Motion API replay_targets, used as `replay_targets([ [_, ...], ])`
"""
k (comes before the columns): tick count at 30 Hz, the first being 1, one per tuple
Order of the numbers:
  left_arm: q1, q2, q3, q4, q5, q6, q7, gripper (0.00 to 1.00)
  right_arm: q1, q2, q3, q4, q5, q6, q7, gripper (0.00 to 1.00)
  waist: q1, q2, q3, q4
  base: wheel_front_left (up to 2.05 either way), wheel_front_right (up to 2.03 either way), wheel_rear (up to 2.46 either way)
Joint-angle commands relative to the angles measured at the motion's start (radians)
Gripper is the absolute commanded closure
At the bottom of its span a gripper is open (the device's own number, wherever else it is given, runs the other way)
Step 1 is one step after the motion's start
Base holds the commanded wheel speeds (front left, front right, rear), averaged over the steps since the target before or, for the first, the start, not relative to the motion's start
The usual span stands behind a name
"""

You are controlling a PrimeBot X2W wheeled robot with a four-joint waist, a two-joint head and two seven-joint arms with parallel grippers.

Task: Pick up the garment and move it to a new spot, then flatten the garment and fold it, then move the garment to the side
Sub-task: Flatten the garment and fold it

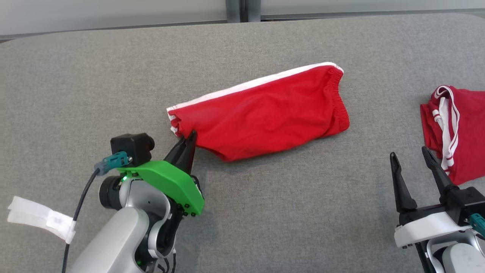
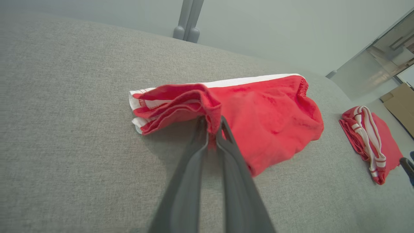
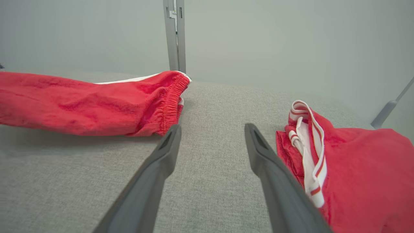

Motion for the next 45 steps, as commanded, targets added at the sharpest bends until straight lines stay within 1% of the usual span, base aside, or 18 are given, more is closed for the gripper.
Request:
replay_targets([
  [1,0.027,0.007,0.003,-0.013,0.002,0.013,0.001,1.00,0.013,0.000,0.001,0.002,0.004,-0.002,-0.004,0.00,0.0001,0.0000,-0.016,0.018,0.00,0.00,0.00],
  [4,0.070,0.010,0.011,-0.020,-0.013,0.029,-0.010,1.00,0.009,0.003,0.006,0.005,0.006,-0.002,-0.004,0.00,0.0001,0.0000,-0.017,0.019,0.00,0.00,0.00],
  [6,0.095,0.006,0.013,0.002,-0.026,0.024,-0.022,1.00,0.008,0.003,0.013,0.010,0.009,-0.002,-0.004,0.00,0.0001,0.0000,-0.016,0.017,0.00,0.00,0.00],
  [10,0.130,-0.012,0.015,0.051,-0.038,-0.002,-0.068,1.00,0.001,-0.003,0.019,0.017,0.013,-0.002,-0.004,0.00,0.0001,0.0000,-0.015,0.009,0.00,0.00,0.00],
  [12,0.145,-0.037,0.015,0.088,-0.048,-0.025,-0.106,1.00,0.001,-0.009,0.017,0.024,0.015,-0.002,-0.004,0.00,0.0001,0.0000,-0.014,0.008,0.00,0.00,0.00],
  [13,0.148,-0.043,0.014,0.103,-0.047,-0.031,-0.119,0.89,0.003,-0.011,0.018,0.026,0.014,-0.002,-0.004,0.00,0.0001,0.0000,-0.015,0.008,0.00,0.00,0.00],
  [14,0.149,-0.050,0.012,0.116,-0.046,-0.035,-0.130,0.56,0.003,-0.013,0.018,0.027,0.014,-0.002,-0.004,0.00,0.0001,0.0000,-0.014,0.008,0.00,0.00,0.00],
  [16,0.147,-0.061,0.007,0.145,-0.028,-0.034,-0.158,0.00,0.001,-0.019,0.021,0.030,0.012,-0.002,-0.004,0.00,0.0001,0.0000,-0.012,0.008,0.00,0.00,0.00],
  [21,0.151,-0.070,0.003,0.206,0.048,-0.002,-0.275,0.00,-0.018,-0.034,0.039,0.040,0.007,-0.002,-0.004,0.00,0.0001,0.0000,-0.017,0.010,0.00,0.00,0.00],
  [23,0.165,-0.065,0.018,0.221,0.097,0.028,-0.342,0.00,-0.024,-0.044,0.055,0.045,0.011,-0.002,-0.004,0.00,0.0001,0.0000,-0.028,0.011,0.00,0.00,0.00],
  [25,0.185,-0.063,0.025,0.214,0.151,0.044,-0.372,0.00,-0.031,-0.058,0.072,0.048,0.019,-0.002,-0.004,0.00,0.0001,0.0000,-0.043,0.015,0.00,0.00,0.00],
  [28,0.223,-0.058,0.057,0.169,0.228,0.049,-0.384,0.00,-0.052,-0.082,0.106,0.055,0.042,-0.002,0.012,0.00,0.0001,0.0000,-0.058,0.023,0.00,0.00,0.00],
  [34,0.317,-0.070,0.148,0.033,0.386,-0.010,-0.383,0.00,-0.173,-0.145,0.162,0.055,0.114,-0.002,0.212,0.00,0.0001,0.0000,-0.063,0.048,0.00,0.00,0.00],
  [35,0.317,-0.070,0.148,0.033,0.386,-0.010,-0.383,0.00,-0.173,-0.145,0.162,0.055,0.114,-0.002,0.212,0.00,0.0001,0.0000,-0.063,0.048,0.00,0.00,0.00],
  [36,0.339,-0.091,0.181,0.011,0.417,-0.033,-0.383,0.00,-0.231,-0.148,0.174,0.066,0.148,-0.002,0.287,0.00,0.0001,0.0000,-0.052,0.062,0.00,0.00,0.00],
  [37,0.339,-0.091,0.181,0.011,0.417,-0.033,-0.383,0.00,-0.231,-0.148,0.174,0.066,0.148,-0.002,0.287,0.00,0.0001,0.0000,-0.052,0.062,0.00,0.00,0.00],
  [41,0.368,-0.139,0.233,0.005,0.467,-0.085,-0.383,0.00,-0.329,-0.166,0.195,0.136,0.185,-0.002,0.413,0.00,0.0001,0.0000,-0.035,0.101,0.00,0.00,0.00],
  [45,0.376,-0.187,0.273,0.025,0.502,-0.130,-0.383,0.00,-0.395,-0.178,0.219,0.231,0.205,-0.002,0.475,0.00,0.0001,0.0000,-0.023,0.140,0.00,0.00,0.00],
])
